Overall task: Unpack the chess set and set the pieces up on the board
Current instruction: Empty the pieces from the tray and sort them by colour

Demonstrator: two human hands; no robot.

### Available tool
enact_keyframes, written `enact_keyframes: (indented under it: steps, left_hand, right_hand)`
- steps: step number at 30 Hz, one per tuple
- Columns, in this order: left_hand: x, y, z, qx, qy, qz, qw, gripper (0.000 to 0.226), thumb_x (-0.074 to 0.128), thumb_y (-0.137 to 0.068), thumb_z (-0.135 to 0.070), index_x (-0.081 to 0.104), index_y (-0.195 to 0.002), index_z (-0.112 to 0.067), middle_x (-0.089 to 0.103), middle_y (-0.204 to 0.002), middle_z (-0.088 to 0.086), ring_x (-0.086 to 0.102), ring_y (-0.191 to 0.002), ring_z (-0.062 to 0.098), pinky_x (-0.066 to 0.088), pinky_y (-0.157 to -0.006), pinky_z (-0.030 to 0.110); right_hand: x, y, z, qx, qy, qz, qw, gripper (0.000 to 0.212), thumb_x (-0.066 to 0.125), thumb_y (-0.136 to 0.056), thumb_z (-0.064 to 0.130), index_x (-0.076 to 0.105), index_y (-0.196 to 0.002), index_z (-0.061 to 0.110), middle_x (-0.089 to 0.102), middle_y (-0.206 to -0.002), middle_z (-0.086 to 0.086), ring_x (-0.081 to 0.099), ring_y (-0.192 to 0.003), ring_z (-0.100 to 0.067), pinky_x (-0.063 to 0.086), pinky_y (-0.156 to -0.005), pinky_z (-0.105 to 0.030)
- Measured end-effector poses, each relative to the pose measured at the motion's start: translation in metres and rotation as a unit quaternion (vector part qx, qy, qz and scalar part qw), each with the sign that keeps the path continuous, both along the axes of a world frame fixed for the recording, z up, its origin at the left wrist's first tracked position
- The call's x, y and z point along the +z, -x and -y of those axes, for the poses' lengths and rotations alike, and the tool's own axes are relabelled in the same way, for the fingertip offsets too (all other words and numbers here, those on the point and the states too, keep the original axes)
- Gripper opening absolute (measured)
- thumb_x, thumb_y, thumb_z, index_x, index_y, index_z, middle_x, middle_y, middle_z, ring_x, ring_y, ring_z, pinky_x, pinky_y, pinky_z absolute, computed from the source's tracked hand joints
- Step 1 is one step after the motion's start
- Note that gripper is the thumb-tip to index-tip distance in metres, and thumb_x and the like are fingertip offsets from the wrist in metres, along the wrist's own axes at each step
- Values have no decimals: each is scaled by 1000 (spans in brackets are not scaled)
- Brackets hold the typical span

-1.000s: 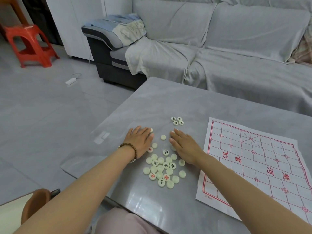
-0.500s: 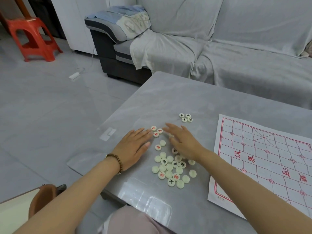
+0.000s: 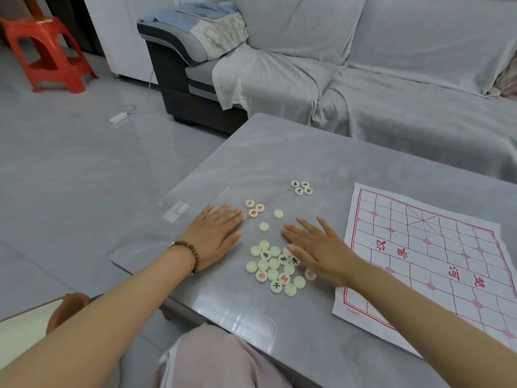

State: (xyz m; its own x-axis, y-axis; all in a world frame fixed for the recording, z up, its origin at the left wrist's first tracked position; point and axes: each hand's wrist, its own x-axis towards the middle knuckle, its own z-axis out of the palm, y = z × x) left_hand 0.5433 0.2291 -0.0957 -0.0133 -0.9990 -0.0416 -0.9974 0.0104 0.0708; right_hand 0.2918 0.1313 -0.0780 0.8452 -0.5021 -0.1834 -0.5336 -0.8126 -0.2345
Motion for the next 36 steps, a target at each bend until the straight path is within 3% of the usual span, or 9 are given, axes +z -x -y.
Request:
enact_keyframes:
  steps: [5,10,15,18,20,23,28,32,36]
  left_hand:
    - [4,6,31,6,-24,-29,999,79,-13,-80,-65,2,-148,-28,-2,-155,-16,-7,-142,4,-6,-115,29]
    - [9,10,51,31,-35,-48,998,54,11,-98,-45,1,-148,-28,-1,-156,-14,-5,-143,7,-4,-116,31]
    - [11,24,48,-39,22,-60,997,63,-3,-90,-52,9,-147,-30,5,-155,-15,-7,-142,3,-11,-113,26]
    - [6,36,45,-63,5,-49,997,76,-15,-80,-53,7,-148,-27,5,-155,-14,-14,-140,2,-16,-112,26]
    - [4,44,47,-52,-9,-54,997,61,-4,-92,-47,8,-148,-24,7,-155,-12,-13,-141,5,-15,-113,27]
    - [6,57,49,-41,8,-93,995,45,17,-101,-31,24,-145,-24,24,-152,-10,2,-143,9,-8,-114,27]
    - [8,61,63,-30,54,-127,990,34,48,-93,-37,52,-125,-26,51,-129,-9,37,-125,12,21,-101,24]
    - [8,65,75,19,88,-152,984,23,62,-84,-40,63,-103,-26,62,-105,-9,51,-103,12,31,-87,24]
    - [4,70,89,92,85,-261,957,15,62,-84,-42,66,-83,-28,66,-89,-7,51,-91,11,44,-84,30]
  right_hand:
    - [0,-12,33,-93,-21,-2,995,52,13,-100,42,17,-149,25,9,-157,13,-8,-144,-6,-17,-114,-33]
    - [-7,-36,70,-143,-28,-3,989,50,14,-101,41,19,-148,25,7,-157,11,-6,-145,-10,-12,-114,-37]
    - [-10,-35,80,-135,-35,103,985,45,26,-102,32,28,-146,20,17,-156,8,4,-145,-10,-3,-115,-34]
    - [-9,-20,55,-116,-31,202,972,38,41,-99,23,47,-136,21,40,-146,9,29,-138,-7,13,-112,-20]
    - [-11,-7,38,-87,-39,187,978,35,47,-97,21,53,-131,22,48,-139,11,39,-132,-5,23,-103,-11]
    - [-16,9,26,-66,-8,170,983,31,51,-95,21,60,-124,22,55,-133,10,45,-127,-6,33,-100,-17]
    - [-18,13,32,-130,4,214,968,19,60,-89,26,72,-104,27,63,-107,7,55,-98,-9,44,-80,-24]
    - [-17,10,35,-247,-64,299,919,12,66,-85,28,74,-94,23,67,-86,12,58,-79,-7,42,-69,-17]
    - [-19,4,44,-327,-107,348,872,8,66,-85,28,73,-83,24,68,-82,10,57,-75,-10,40,-64,-15]
